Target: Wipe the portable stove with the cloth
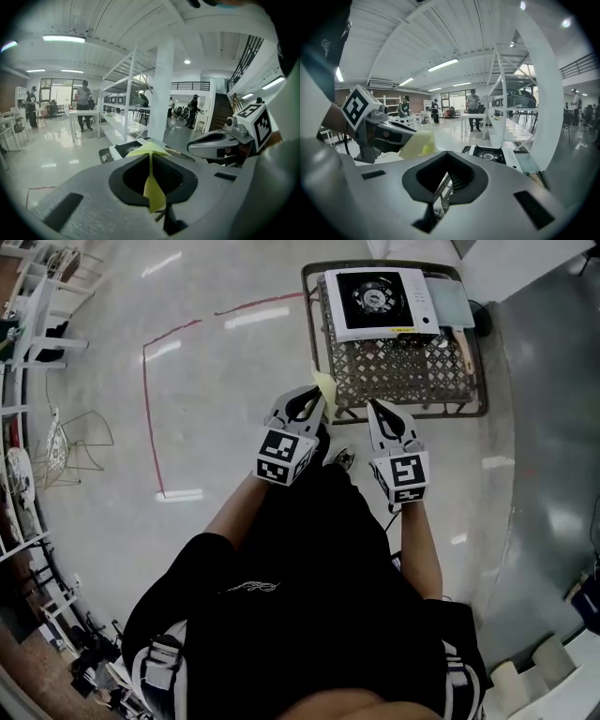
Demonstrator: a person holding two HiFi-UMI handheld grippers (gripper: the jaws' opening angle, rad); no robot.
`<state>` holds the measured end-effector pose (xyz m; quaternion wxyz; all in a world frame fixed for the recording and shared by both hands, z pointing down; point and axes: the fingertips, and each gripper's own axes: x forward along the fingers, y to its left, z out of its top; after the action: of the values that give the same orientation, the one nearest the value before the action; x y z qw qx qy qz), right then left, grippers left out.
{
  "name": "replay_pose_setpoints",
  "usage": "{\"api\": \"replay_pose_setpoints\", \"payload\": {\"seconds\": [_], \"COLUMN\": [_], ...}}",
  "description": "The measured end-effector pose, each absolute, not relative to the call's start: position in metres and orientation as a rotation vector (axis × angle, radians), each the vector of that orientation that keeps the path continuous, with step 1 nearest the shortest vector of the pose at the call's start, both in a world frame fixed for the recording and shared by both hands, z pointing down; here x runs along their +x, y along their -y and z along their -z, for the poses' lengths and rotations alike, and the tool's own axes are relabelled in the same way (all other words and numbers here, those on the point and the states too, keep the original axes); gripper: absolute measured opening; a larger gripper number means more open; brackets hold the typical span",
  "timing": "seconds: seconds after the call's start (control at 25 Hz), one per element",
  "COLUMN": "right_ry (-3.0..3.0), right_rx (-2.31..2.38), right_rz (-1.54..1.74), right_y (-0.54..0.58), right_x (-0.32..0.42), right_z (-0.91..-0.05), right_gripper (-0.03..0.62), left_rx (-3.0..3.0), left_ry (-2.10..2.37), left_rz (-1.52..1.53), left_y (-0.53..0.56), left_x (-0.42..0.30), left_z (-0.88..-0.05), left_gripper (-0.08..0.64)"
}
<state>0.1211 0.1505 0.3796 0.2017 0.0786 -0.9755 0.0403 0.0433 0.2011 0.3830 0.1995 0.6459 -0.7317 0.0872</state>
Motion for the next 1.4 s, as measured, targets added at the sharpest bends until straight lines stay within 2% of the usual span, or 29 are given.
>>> {"api": "replay_pose_setpoints", "payload": {"seconds": [0.92,1.4], "right_ry": [2.418,2.409], "right_rx": [0.326,0.419], "right_rz": [-0.325,-0.423], "right_y": [-0.051,-0.016], "right_x": [-0.026,-0.04], "right_z": [-0.467,-0.489], "right_gripper": [0.006,0.005], "left_rx": [1.671,1.627], "left_ry": [1.804,1.744], "left_rz": [-0.152,-0.193], "left_y": [-0.075,-0.034], "left_x": [-0.106,-0.104], "left_z": [-0.542,-0.594], "left_gripper": [0.035,0.035]}}
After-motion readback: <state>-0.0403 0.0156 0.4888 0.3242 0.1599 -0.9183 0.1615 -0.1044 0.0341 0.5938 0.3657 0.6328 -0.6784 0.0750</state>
